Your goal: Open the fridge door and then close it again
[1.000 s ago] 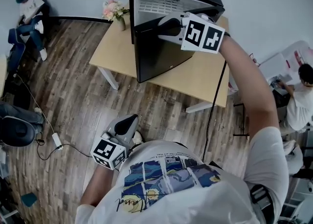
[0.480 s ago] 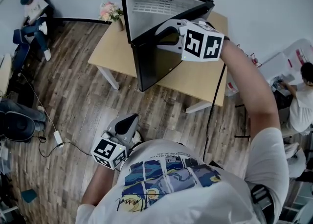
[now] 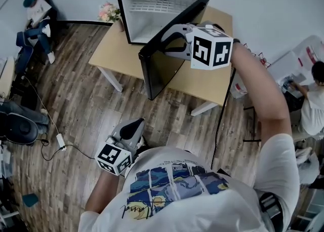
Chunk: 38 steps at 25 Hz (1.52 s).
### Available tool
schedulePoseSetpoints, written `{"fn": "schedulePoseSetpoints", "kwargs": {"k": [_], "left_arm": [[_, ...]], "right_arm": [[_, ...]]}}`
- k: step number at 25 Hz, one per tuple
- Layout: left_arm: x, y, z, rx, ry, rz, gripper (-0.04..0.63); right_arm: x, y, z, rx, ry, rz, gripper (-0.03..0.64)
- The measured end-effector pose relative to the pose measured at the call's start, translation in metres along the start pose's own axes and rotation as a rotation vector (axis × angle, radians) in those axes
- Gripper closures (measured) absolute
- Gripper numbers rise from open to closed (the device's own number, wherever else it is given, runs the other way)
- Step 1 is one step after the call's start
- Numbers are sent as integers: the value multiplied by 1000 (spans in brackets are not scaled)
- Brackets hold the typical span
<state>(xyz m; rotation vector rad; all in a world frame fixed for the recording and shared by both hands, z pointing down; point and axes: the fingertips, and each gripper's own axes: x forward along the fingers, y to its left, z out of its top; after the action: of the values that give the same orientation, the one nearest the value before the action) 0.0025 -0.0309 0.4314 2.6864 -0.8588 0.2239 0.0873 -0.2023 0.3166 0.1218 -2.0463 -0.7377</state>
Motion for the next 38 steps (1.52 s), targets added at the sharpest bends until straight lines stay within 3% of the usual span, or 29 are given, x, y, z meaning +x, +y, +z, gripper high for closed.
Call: {"fn": "schedulePoseSetpoints", "kwargs": {"k": [13, 38], "left_arm": [[-1, -65, -23, -34, 4, 30, 586], [11, -107, -21, 19, 1, -34, 586]], "right_arm": [[-54, 52, -24, -65, 43, 28, 555], [-112, 100, -76, -141, 201, 22, 548]]}}
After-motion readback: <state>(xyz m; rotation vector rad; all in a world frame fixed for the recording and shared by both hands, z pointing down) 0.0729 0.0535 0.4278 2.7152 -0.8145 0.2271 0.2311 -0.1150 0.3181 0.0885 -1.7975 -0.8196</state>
